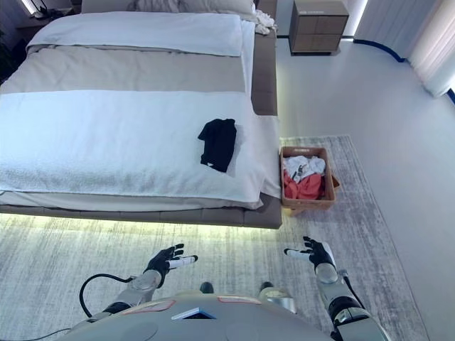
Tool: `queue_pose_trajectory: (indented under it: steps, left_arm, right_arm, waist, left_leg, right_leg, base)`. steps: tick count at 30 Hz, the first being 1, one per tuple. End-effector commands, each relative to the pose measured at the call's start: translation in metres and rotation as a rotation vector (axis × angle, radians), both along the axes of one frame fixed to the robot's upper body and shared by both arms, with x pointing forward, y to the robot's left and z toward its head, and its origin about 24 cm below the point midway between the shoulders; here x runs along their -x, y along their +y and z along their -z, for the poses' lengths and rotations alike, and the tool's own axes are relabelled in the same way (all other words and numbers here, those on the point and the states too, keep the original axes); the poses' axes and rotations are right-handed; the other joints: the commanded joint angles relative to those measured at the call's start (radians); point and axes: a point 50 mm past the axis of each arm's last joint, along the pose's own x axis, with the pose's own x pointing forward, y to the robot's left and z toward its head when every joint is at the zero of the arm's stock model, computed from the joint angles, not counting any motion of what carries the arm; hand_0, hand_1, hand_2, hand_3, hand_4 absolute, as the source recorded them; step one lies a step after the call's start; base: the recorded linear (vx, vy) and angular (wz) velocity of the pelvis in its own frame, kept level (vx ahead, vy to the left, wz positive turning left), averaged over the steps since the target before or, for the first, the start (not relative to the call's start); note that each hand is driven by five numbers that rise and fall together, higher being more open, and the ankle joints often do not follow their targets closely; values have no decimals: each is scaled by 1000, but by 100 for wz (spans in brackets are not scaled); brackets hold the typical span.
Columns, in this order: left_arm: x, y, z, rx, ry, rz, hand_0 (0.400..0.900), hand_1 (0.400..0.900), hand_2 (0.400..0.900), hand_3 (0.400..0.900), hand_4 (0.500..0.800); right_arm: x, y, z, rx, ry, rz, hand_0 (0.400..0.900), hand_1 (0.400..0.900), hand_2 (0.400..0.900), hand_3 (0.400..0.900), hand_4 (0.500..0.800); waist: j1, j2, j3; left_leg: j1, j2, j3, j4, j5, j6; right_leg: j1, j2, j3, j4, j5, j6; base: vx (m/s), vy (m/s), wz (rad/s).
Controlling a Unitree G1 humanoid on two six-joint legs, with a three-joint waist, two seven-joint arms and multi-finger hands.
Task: Put the clothes on the bed into the basket.
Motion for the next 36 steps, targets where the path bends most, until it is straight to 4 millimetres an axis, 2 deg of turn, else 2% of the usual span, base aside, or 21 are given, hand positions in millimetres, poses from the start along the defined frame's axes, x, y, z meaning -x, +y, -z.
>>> queue_pose_trajectory:
  steps: [1, 13, 21, 25, 29, 31, 33, 36]
  left_arm:
    - [-19, 14, -9, -60, -78, 15, 900, 900, 900, 900, 800]
    - [-18, 14, -8, -58, -75, 12, 900, 900, 900, 900, 800]
    - [-17, 21, -10, -85, -82, -18, 900, 900, 900, 900, 800]
    - [-16, 24, -9, -92, -79, -47, 900, 900, 900, 900, 800]
    - [-25, 23, -13, -88, -111, -54, 900, 900, 900, 900, 800]
    - [-31, 21, -15, -78, -132, -54, 900, 900, 900, 900, 800]
    - [-40, 15, -18, -54, -168, -46, 900, 900, 900, 900, 800]
    - [-47, 9, -21, -30, -202, -53, 900, 900, 900, 900, 800]
  right_arm:
    - [-17, 4, -6, 1, -75, -58, 900, 900, 900, 900, 800]
    - [-17, 1, -7, 21, -76, -69, 900, 900, 900, 900, 800]
    - [-36, -7, -21, 89, -160, -137, 900, 900, 900, 900, 800]
    - [-39, -12, -25, 106, -176, -139, 900, 900, 900, 900, 800]
    - [-41, -13, -26, 109, -184, -132, 900, 900, 900, 900, 800]
    - [-45, -15, -29, 111, -207, -132, 900, 900, 900, 900, 800]
    - [-44, -20, -31, 124, -210, -115, 900, 900, 900, 900, 800]
    - [-45, -25, -32, 135, -213, -89, 900, 900, 900, 900, 800]
  waist:
    - [-7, -77, -42]
    - [-13, -66, -43]
    - [-10, -58, -32]
    - [-9, -58, -14]
    - [-9, -70, 24]
    - [-5, -80, 58]
    - [1, -88, 100]
    - [-1, -86, 121]
  left_leg:
    - [0, -40, -31, -3, -73, 9]
    - [8, -34, -31, -3, -75, 4]
    - [1, -18, -32, 0, -63, -8]
    - [-10, -1, -42, 25, -61, -19]
    - [-74, 20, -64, 154, -77, -37]
    - [-132, 10, -79, 286, -92, -44]
    - [-221, -4, -97, 442, -76, -43]
    - [-277, -18, -103, 471, -57, -37]
  right_leg:
    - [22, -31, 54, 17, -75, 13]
    - [26, -31, 68, 16, -77, 12]
    - [20, -16, 74, 6, -79, 4]
    - [22, 3, 76, 5, -84, -12]
    - [18, 30, 78, 14, -95, -37]
    - [23, 39, 77, 19, -95, -50]
    - [40, 47, 58, 18, -95, -66]
    - [64, 56, 36, 12, -106, -73]
  base:
    - [0, 0, 0]
    - [2, -4, -1]
    - [-19, -63, -1]
    - [-26, -111, 4]
    - [-67, -172, 8]
    - [-106, -157, 12]
    - [-85, -126, 24]
    - [14, -52, 14]
